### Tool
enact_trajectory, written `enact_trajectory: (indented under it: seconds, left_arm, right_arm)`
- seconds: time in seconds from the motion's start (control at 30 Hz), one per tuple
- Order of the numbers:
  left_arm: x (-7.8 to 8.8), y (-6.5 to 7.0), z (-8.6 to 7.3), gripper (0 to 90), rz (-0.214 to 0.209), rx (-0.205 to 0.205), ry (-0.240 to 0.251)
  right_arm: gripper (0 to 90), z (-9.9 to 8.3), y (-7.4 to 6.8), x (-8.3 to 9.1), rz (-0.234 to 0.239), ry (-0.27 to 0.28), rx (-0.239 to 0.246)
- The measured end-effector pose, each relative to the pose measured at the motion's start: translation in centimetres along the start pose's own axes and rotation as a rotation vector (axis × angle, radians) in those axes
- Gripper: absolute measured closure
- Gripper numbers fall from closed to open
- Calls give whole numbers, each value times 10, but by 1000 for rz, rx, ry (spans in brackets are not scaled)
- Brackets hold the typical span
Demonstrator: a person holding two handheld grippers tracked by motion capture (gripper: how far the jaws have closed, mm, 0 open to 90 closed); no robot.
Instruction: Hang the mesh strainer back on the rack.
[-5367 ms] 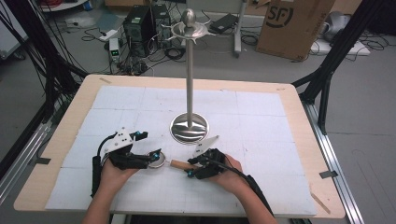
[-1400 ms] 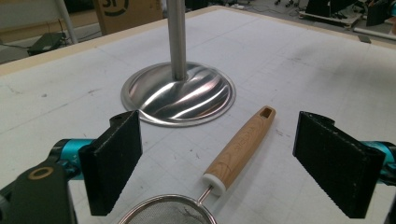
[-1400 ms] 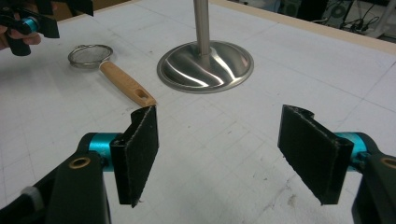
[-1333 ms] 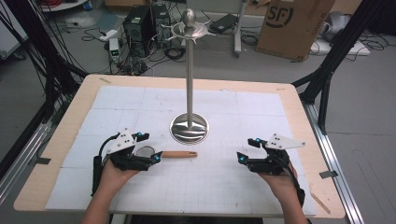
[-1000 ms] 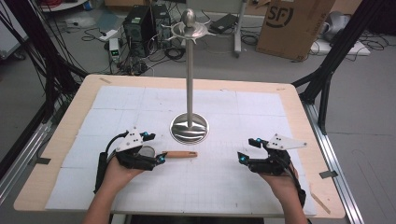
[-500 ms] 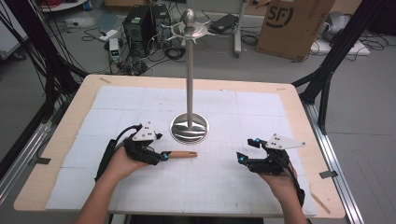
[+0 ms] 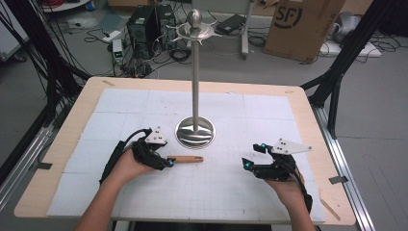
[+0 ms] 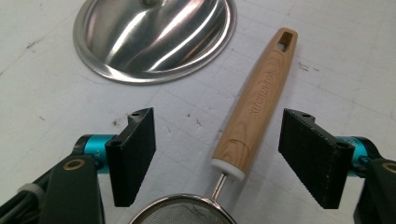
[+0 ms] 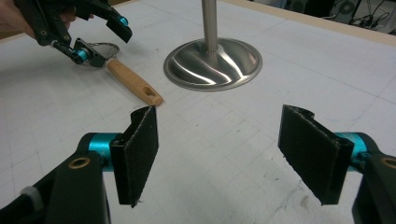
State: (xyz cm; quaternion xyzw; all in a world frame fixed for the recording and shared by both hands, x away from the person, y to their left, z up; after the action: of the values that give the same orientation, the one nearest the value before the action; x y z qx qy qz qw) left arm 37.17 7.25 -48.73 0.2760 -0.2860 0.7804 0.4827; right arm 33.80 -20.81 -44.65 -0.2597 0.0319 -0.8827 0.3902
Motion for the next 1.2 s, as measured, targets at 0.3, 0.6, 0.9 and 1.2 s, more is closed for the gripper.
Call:
enact_trajectory:
  seconds: [0.3, 0.6, 0.9, 1.2]
  left_arm:
    - [-10, 1, -8, 197, 20, 1, -141]
    - [-14, 8, -4, 218, 4, -42, -151]
    - [-16, 13, -3, 335, -36, -103, -196]
    - [-15, 17, -6, 499, -82, -121, -204]
  right_arm:
    - [282, -1, -1, -1, 3, -3, -1]
    - [281, -1, -2, -2, 8, -6, -4]
    - [281, -2, -2, -2, 10, -8, -4]
    - [282, -2, -2, -3, 10, -8, 0]
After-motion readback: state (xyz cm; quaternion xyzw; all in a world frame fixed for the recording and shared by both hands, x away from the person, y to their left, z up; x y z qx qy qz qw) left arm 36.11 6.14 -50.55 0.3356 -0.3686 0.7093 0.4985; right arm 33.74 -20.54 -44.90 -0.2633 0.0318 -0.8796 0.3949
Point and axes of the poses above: each handheld gripper's, and its own axes: x roughly backward along the jaws, z roughly out of its top, y roughly to its right, the point moved 10 cm from there along -x, roughly forward along the jaws, and after that the axes turned 11 degrees about -x, right-handed, at the moved point
